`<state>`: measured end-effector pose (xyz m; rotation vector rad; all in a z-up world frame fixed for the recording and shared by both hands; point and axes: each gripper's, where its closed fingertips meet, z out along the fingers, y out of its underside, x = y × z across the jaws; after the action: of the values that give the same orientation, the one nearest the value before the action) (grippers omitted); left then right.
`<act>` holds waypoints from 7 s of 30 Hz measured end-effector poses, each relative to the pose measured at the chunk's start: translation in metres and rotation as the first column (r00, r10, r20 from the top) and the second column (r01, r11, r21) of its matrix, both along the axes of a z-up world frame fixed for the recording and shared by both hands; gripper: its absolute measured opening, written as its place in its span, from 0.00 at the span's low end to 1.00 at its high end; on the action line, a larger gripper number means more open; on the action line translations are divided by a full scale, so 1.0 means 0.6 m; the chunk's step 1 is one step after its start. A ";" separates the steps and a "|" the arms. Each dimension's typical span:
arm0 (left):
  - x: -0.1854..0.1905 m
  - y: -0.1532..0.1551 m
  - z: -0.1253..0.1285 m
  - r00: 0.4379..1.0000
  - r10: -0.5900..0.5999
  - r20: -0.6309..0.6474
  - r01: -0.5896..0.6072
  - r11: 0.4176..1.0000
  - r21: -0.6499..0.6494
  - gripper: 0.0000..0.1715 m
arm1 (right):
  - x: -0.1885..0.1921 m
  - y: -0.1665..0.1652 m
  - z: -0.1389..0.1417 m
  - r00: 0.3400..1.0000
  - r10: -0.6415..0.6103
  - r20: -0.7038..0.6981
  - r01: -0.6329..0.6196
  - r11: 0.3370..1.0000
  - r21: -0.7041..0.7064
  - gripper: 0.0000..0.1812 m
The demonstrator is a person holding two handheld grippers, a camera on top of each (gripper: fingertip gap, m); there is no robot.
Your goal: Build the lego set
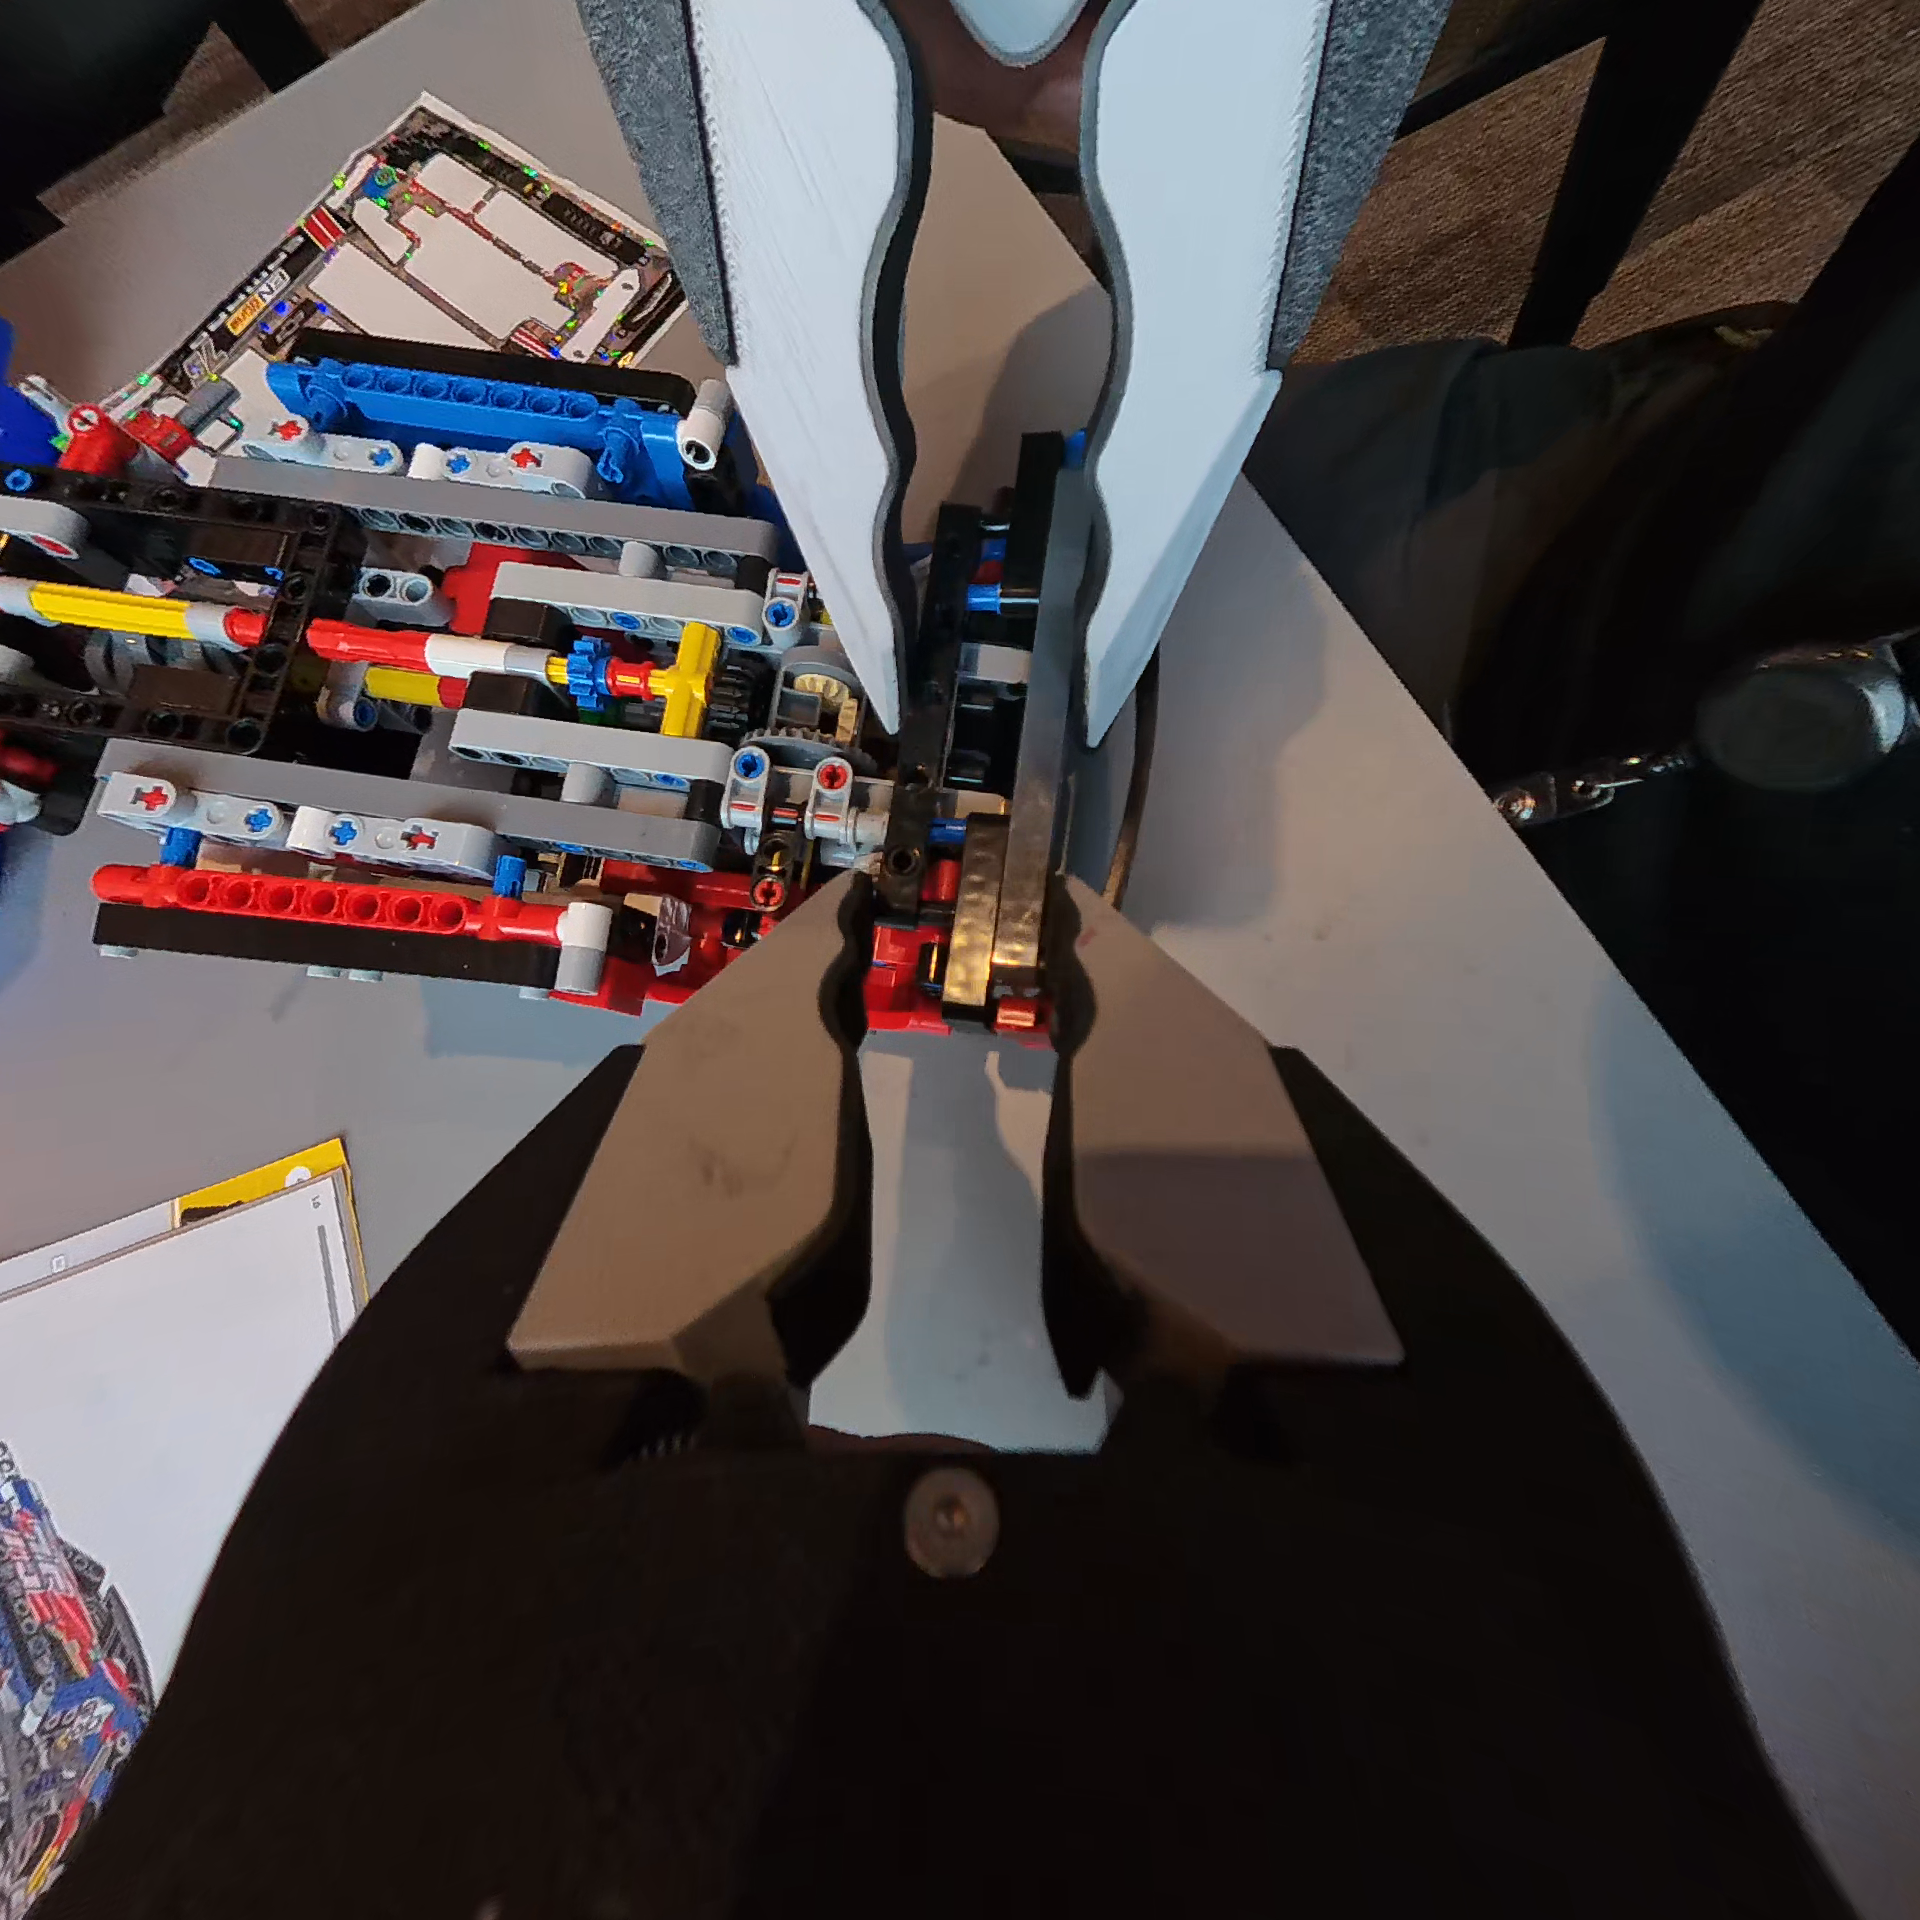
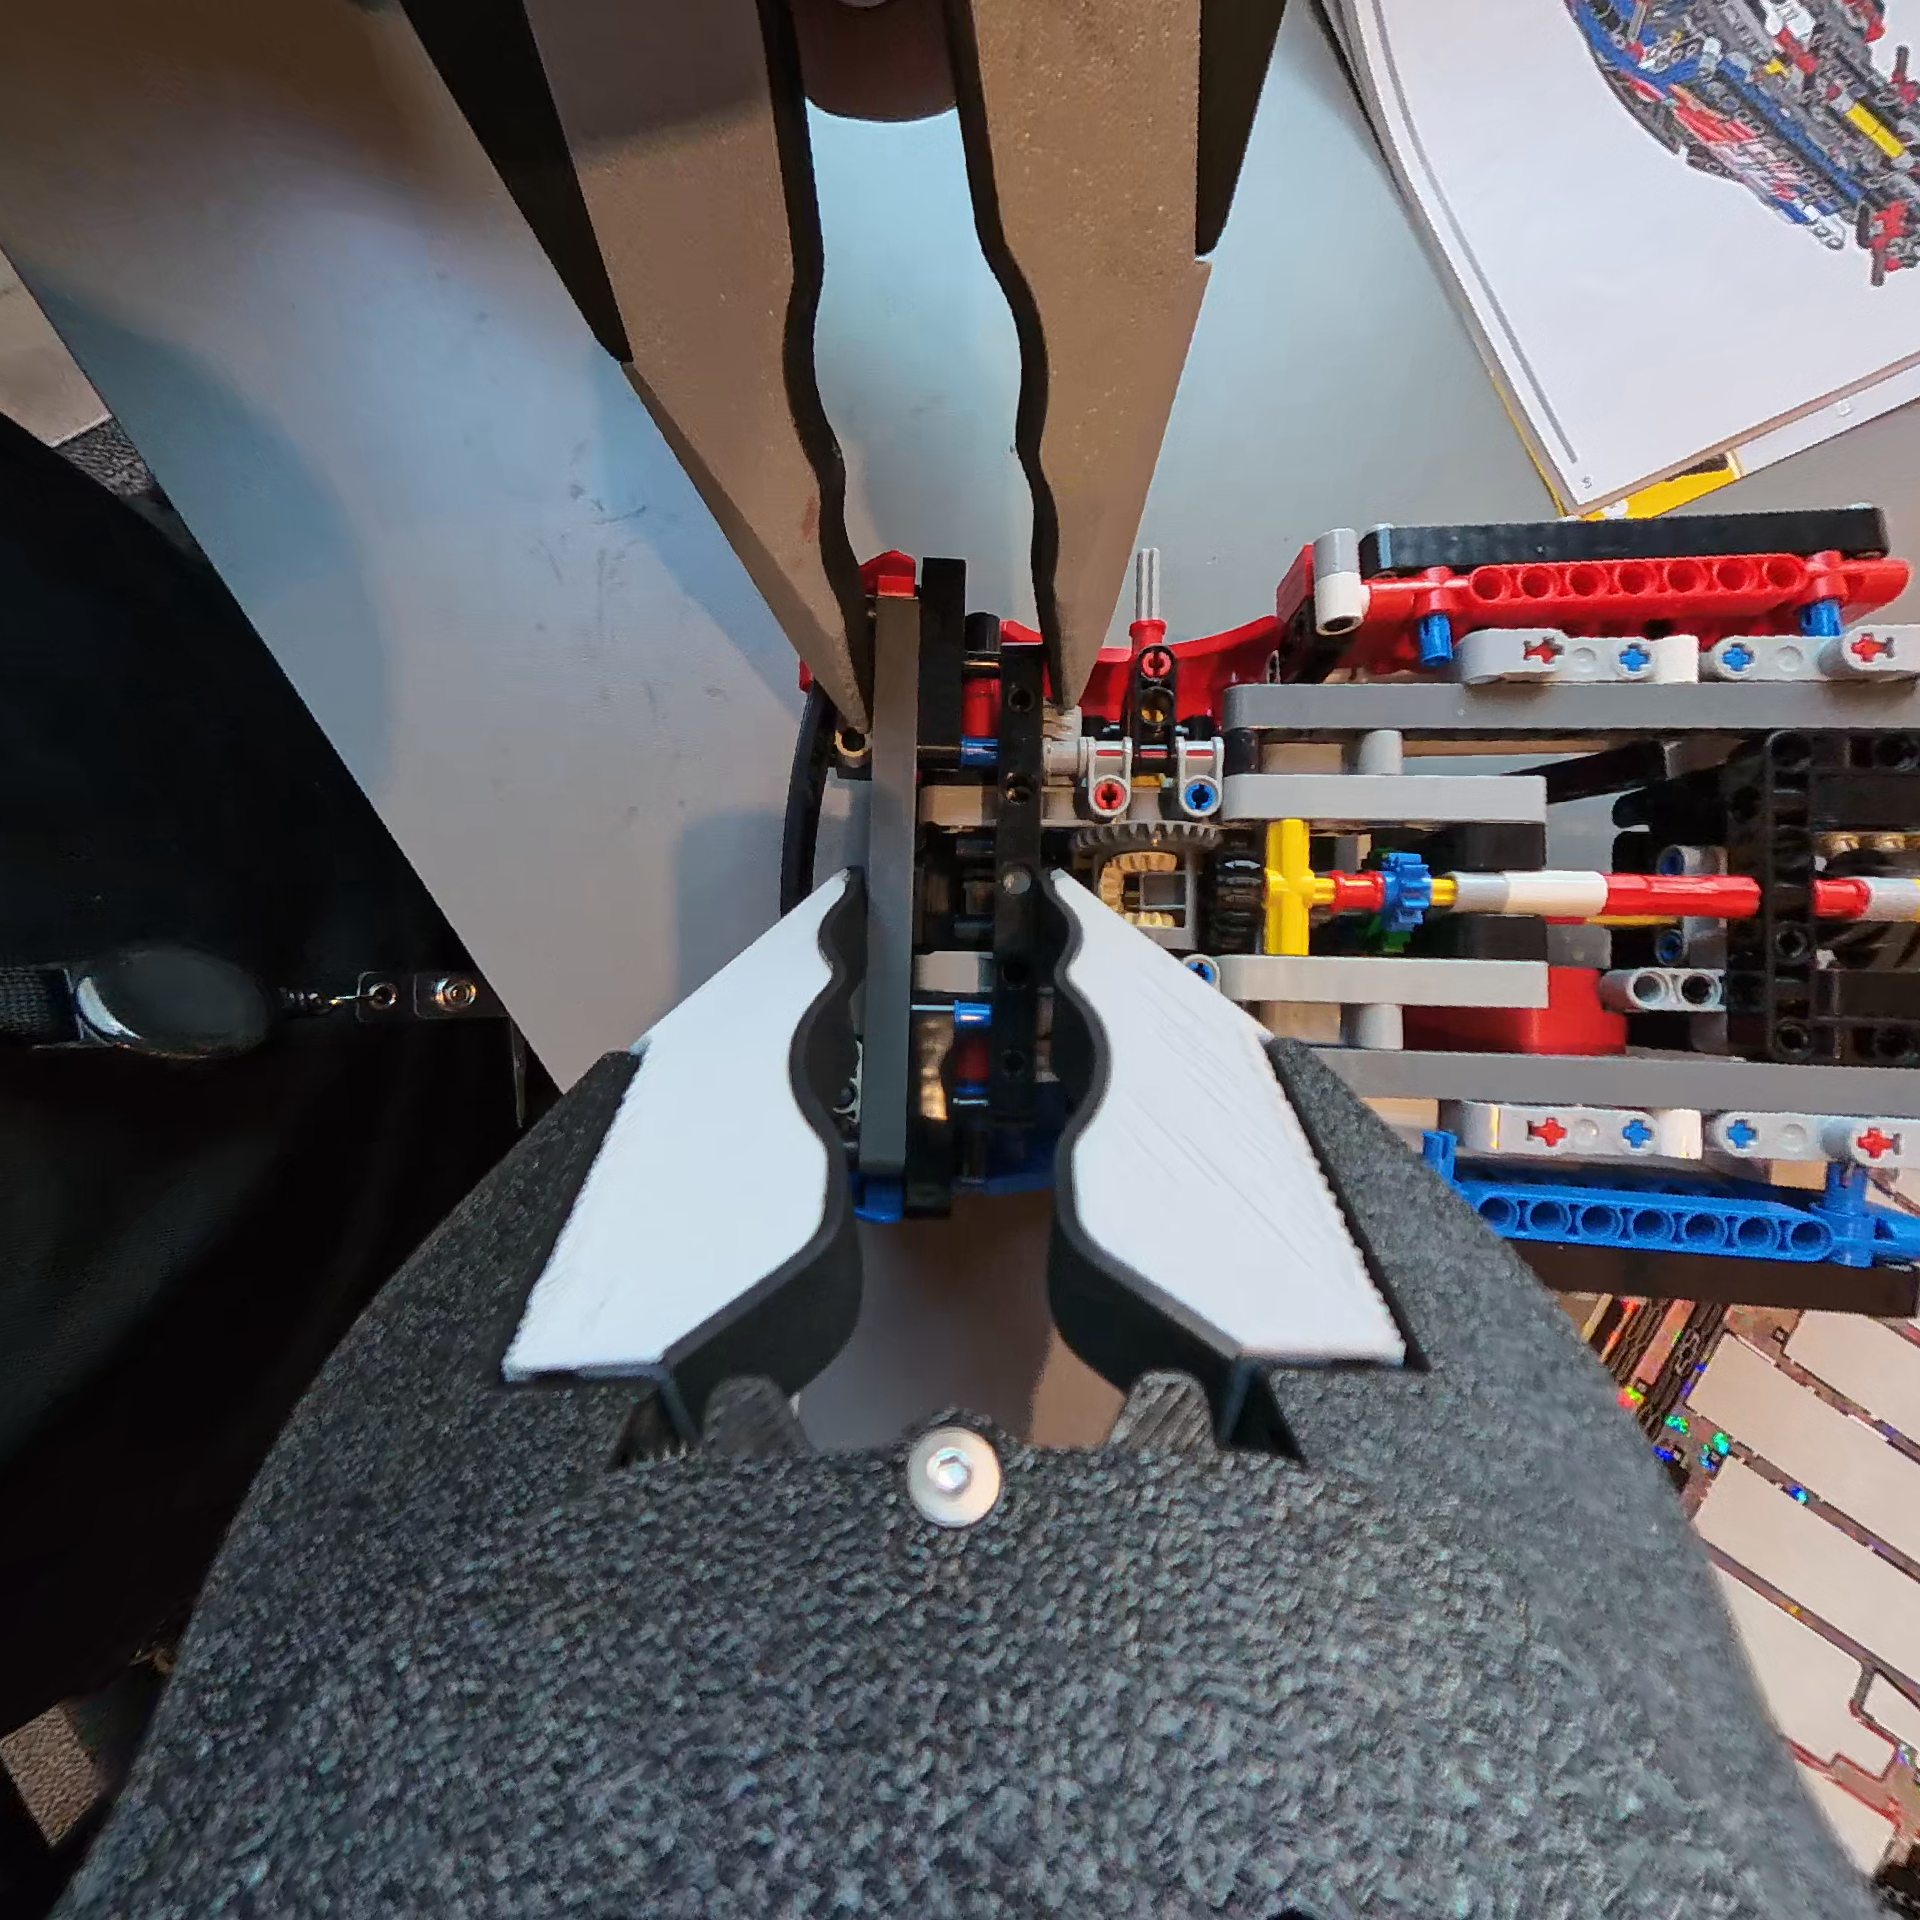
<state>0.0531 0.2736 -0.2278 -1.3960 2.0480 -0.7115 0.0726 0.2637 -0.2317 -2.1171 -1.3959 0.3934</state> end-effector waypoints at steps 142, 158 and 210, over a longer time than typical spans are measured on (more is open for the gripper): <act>0.005 0.032 0.000 0.996 0.089 -0.009 -0.089 0.996 0.001 0.15 | 0.047 0.020 0.023 0.992 0.042 0.120 -0.052 0.996 0.078 0.19; 0.011 0.047 0.027 0.986 0.163 -0.045 -0.161 0.986 0.040 0.23 | 0.099 -0.010 0.026 0.967 -0.008 -0.254 0.012 1.000 0.013 0.23; 0.044 -0.028 -0.006 0.972 0.090 -0.217 -0.079 0.995 0.059 0.17 | 0.054 -0.023 0.018 0.942 0.069 -0.327 -0.085 0.996 -0.035 0.22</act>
<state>0.0796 0.2570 -0.2314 -1.5832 2.1409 -0.4846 0.1048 0.2500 -0.2209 -1.9293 -1.2864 0.7785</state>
